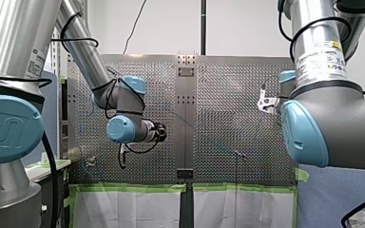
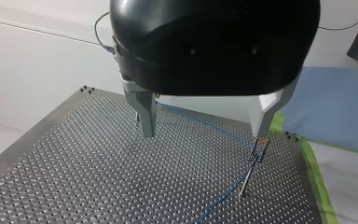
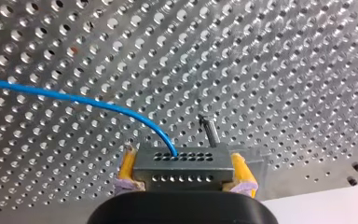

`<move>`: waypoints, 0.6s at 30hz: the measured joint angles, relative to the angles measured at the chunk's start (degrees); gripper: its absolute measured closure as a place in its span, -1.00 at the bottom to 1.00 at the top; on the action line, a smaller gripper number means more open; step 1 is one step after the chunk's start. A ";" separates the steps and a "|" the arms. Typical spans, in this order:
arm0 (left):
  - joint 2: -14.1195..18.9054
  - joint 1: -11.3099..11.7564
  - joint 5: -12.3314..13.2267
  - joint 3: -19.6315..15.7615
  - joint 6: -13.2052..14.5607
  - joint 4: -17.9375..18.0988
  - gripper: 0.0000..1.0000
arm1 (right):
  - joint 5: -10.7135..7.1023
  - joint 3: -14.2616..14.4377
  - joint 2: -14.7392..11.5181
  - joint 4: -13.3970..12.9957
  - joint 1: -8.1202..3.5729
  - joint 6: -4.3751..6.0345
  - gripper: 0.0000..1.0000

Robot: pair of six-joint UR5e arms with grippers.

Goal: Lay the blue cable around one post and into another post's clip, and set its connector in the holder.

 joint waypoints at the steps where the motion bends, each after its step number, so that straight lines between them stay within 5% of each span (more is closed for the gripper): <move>1: 0.00 0.01 -0.01 0.01 0.00 -0.06 -1.00 | -0.05 0.00 -0.02 -0.04 -0.11 0.15 1.00; 8: -0.01 0.01 -0.11 0.01 0.00 -0.86 -1.00 | -0.35 -0.18 -0.04 0.43 -1.24 0.61 1.00; 18: 0.03 0.03 -0.26 0.02 -0.09 -1.94 -1.00 | -0.42 -2.60 -0.39 5.26 -2.05 -0.47 1.00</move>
